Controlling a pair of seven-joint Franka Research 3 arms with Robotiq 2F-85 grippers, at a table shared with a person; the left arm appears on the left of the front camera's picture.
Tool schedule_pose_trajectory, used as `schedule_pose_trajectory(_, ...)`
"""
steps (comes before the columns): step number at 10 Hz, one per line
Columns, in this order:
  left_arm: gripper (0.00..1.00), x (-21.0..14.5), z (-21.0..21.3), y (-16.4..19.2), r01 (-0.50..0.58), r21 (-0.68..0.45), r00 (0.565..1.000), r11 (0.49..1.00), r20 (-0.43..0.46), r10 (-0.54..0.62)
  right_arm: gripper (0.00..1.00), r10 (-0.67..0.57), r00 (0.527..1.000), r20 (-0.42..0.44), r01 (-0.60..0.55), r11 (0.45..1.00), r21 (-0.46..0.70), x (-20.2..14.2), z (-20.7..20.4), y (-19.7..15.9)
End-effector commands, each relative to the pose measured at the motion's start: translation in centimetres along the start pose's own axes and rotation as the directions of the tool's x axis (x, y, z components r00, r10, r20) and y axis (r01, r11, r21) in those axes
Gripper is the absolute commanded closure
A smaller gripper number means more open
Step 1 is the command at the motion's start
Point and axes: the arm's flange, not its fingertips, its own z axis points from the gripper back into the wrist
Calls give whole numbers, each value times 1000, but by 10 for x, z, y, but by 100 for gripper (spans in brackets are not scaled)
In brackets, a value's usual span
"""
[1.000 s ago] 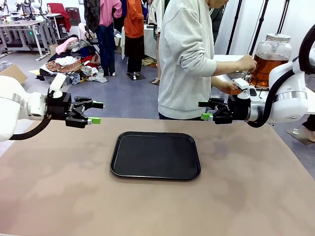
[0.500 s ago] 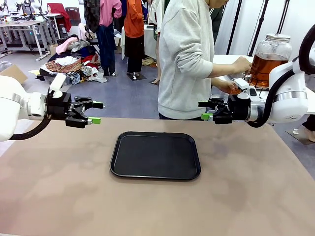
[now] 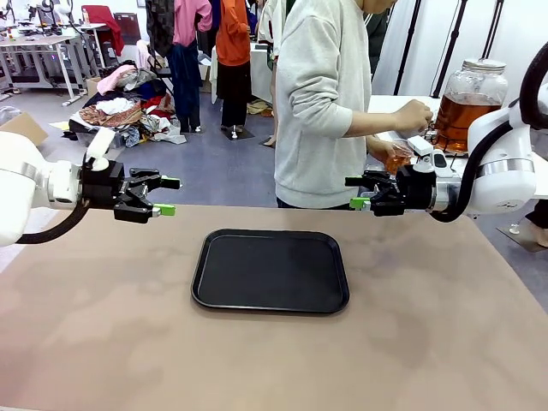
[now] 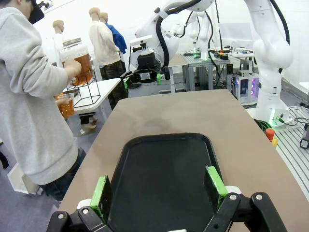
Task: Pour the drink into the iced cup.
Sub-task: Open the gripper to release the iced cup you were holding.
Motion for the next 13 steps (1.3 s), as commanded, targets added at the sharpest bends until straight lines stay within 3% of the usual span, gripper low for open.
schedule_pose_trajectory(1,0,1,1,-1,4,1,1000,1000,1,-4,0,3,1000,7,-3,1000,5,3,0,0)
schedule_pose_trajectory(13,0,1,1,-1,4,1,1000,1000,1,-4,0,3,1000,7,-3,1000,5,3,0,0)
